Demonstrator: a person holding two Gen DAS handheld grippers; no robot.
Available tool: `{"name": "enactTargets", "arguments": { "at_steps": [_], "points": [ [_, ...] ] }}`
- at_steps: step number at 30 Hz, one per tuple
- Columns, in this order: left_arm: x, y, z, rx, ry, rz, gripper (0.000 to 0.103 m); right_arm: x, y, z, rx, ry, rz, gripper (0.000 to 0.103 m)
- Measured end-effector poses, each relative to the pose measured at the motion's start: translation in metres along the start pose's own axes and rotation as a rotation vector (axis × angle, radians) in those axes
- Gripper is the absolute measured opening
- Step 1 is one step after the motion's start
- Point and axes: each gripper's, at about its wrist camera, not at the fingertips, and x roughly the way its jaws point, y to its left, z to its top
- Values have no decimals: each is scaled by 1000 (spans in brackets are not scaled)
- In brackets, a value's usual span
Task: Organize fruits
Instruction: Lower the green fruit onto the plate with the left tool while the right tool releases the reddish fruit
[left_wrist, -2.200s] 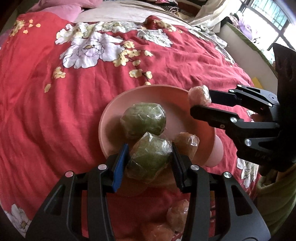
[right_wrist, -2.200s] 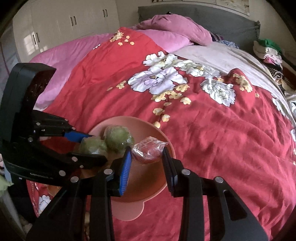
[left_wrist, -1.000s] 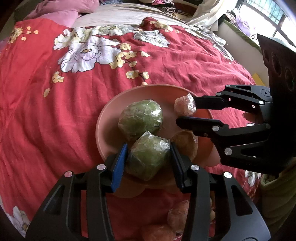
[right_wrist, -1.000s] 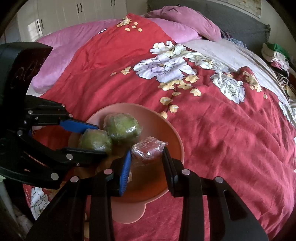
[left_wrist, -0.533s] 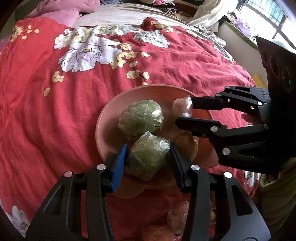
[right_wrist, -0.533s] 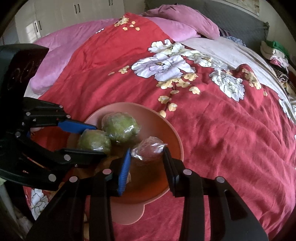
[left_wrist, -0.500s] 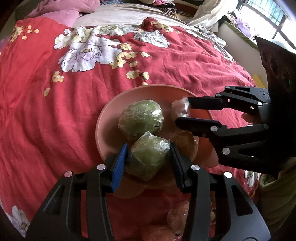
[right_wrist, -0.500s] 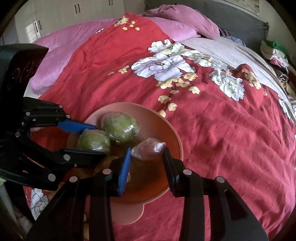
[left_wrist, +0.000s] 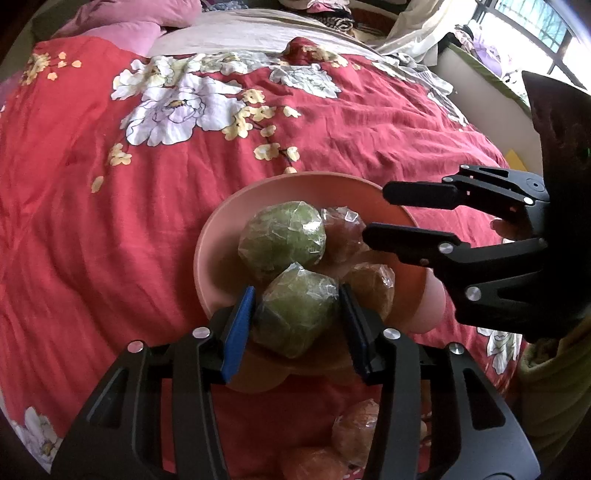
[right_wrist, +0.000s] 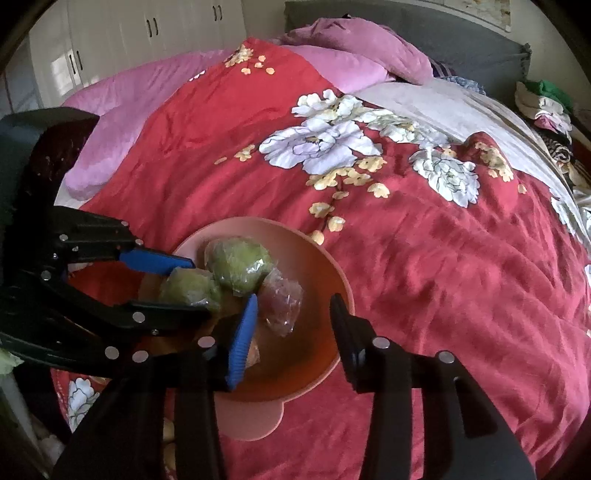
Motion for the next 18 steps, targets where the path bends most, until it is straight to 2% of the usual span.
{"name": "enactTargets", "arguments": {
  "at_steps": [18],
  "points": [
    [-14,1,-2,-29,-38,16,52,-11,-6,-1,21,-31,-4,54]
  ]
}}
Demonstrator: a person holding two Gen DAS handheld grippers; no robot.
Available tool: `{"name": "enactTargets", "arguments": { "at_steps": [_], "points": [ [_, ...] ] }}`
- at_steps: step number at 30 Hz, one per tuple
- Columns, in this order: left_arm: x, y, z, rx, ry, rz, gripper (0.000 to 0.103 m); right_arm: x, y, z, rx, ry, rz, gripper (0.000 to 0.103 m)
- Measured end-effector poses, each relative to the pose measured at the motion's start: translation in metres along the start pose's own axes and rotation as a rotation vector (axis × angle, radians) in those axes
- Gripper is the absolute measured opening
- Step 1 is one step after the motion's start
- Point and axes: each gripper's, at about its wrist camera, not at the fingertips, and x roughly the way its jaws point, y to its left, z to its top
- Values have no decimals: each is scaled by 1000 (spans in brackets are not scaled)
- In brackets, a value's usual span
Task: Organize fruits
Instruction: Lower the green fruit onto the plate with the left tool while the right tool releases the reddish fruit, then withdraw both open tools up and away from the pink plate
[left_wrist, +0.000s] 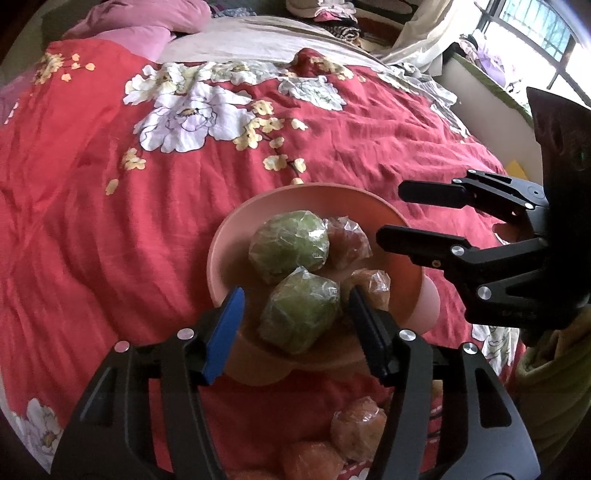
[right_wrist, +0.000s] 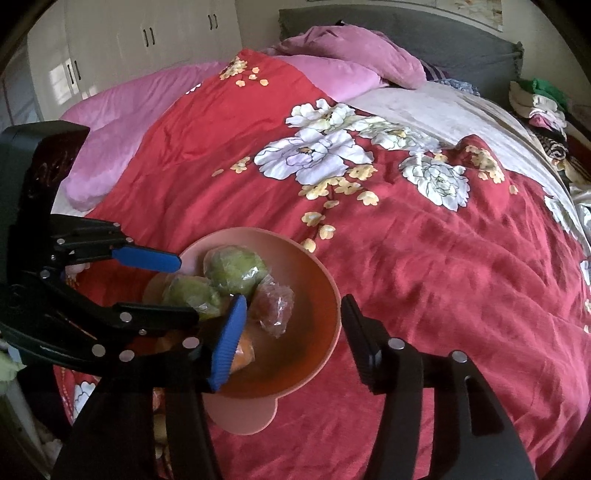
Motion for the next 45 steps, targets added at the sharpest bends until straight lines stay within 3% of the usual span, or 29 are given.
{"name": "enactTargets", "arguments": {
  "at_steps": [32,45],
  "points": [
    [-52,-6,-6,-24,-105,53,75,-34,2,5,23,-100,-9,75],
    [-68,-4,-11,-51,-140,87,91,-54,5,4,20,-146,-8,83]
  ]
}}
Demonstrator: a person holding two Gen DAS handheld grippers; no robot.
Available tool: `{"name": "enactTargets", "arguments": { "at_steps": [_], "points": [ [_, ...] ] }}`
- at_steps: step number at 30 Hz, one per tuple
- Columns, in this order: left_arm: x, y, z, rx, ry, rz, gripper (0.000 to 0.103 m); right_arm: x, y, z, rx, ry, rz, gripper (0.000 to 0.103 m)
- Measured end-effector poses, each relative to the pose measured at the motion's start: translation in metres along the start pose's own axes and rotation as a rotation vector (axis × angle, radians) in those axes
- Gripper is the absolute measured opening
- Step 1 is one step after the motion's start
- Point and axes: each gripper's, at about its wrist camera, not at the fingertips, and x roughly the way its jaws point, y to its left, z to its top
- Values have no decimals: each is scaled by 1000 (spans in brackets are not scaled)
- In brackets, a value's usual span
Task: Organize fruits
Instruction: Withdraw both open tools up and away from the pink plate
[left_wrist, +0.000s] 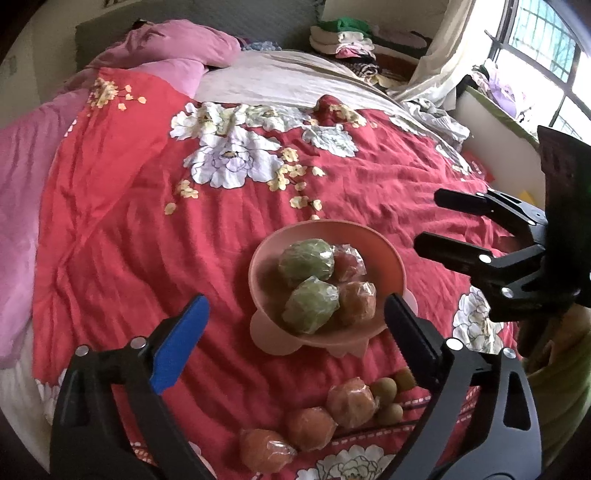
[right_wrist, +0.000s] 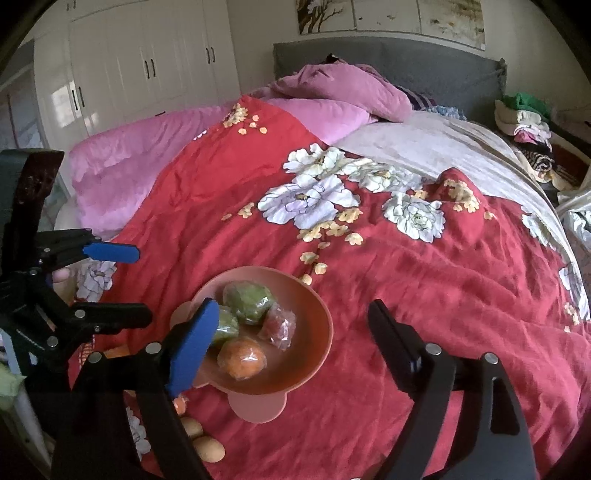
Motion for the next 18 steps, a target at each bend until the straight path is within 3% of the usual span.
{"name": "enactTargets", "arguments": {
  "at_steps": [18],
  "points": [
    [-33,7,-14,-47,-76,26,93,-34,16,-7,-28,-67,32,93]
  ]
}}
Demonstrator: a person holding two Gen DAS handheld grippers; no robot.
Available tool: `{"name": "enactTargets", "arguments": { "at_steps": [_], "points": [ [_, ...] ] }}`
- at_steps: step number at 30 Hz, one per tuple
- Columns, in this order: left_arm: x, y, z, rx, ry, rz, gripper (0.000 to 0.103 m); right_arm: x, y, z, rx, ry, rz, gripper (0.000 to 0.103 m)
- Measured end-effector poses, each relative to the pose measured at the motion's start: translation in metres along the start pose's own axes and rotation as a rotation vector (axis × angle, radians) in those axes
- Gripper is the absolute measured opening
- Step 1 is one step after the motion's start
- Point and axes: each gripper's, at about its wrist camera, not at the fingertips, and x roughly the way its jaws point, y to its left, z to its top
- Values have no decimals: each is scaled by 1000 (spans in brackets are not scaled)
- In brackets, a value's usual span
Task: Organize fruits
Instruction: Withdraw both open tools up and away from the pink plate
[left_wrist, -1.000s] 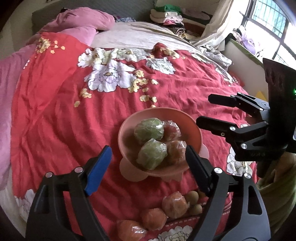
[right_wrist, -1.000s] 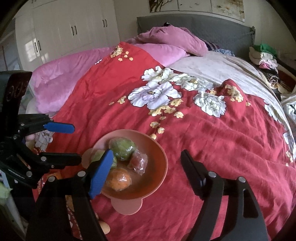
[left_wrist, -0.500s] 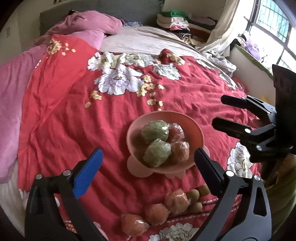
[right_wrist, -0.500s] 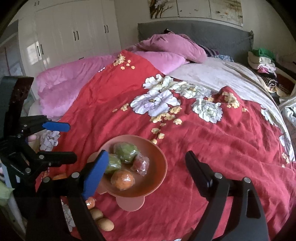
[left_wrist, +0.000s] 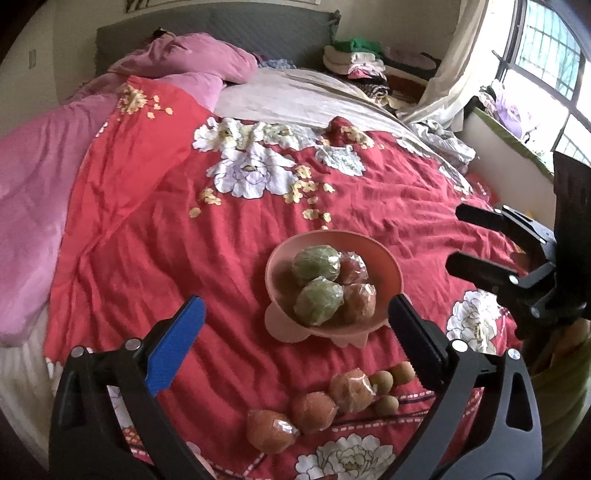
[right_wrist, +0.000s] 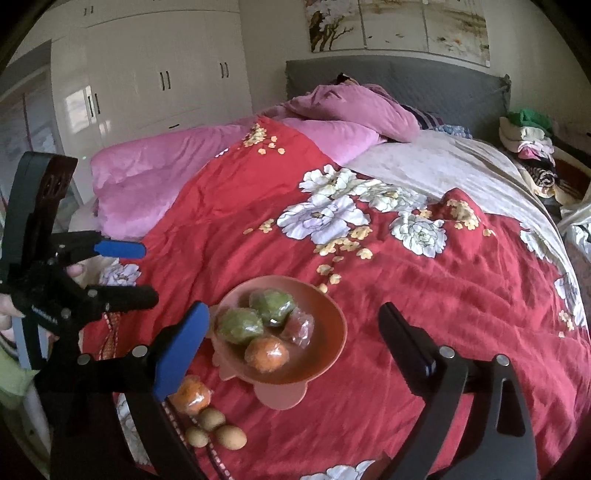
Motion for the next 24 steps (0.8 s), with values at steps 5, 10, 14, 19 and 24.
{"name": "enactTargets", "arguments": {
  "at_steps": [5,10,14,19,24],
  "points": [
    [-8,3,-5,-12,-16,6,93,-7,11,-10,-17,6,14,93],
    [-11,4,-10,-19,-16,3,93,-14,19,-12,-20,-5,19,94],
    [-13,6,-14,-24,-20,3,93,-20,26,-13,-24,-19,8,95],
    [-15,7,-20,-14,-19,-3,93,-25,38,-14,-21,-30,10,95],
    [-19,7,-25,6,-28,-4,93,-27,50,-24,-17,-25,14,95]
  ]
}}
